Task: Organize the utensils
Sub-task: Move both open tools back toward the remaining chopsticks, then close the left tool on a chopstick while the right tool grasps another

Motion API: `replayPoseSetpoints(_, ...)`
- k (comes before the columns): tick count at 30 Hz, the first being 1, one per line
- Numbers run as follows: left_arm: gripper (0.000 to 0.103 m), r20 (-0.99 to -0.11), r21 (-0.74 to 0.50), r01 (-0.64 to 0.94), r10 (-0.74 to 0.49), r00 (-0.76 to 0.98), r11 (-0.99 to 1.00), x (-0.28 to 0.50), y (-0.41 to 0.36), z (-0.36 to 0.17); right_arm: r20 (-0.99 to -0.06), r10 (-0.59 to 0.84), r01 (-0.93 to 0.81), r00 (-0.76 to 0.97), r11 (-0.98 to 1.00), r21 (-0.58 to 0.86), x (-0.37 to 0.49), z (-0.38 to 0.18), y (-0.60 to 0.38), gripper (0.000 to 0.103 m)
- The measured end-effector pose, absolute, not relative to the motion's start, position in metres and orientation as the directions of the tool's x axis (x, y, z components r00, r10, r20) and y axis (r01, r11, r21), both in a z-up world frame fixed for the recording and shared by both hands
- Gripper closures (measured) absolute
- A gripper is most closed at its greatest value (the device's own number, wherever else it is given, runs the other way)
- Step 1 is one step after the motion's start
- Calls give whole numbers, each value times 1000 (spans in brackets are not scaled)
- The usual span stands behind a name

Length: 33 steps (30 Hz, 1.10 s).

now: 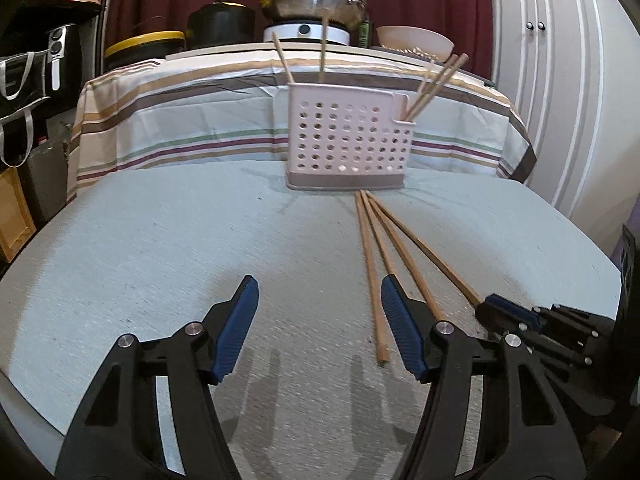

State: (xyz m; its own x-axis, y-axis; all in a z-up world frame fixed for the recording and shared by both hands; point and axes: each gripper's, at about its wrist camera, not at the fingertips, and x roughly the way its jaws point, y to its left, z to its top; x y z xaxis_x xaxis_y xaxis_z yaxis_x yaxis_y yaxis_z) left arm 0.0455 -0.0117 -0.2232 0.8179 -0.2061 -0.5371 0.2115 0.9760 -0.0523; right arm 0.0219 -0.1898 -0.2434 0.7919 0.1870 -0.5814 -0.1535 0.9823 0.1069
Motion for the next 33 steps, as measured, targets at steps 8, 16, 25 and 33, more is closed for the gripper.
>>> replayPoseSetpoints(8, 49, -579, -40, 249, -226, 783, 968, 43, -32, -241, -578, 167, -125, 799, 986, 112, 14, -246, -205, 96)
replayPoseSetpoints(16, 59, -609, -58, 253, -235, 758, 966, 50, -36, -254, -567, 173, -121, 805, 984, 128, 17, -248, -206, 91)
replayPoseSetpoints(25, 78, -604, -39, 260, -230, 763, 965, 51, -43, -258, -557, 171, -124, 813, 985, 122, 16, -247, -204, 84)
replayPoseSetpoints(33, 97, -599, -36, 273, -240, 764, 961, 50, -45, -258, -561, 179, -135, 808, 984, 120, 17, -248, -203, 93)
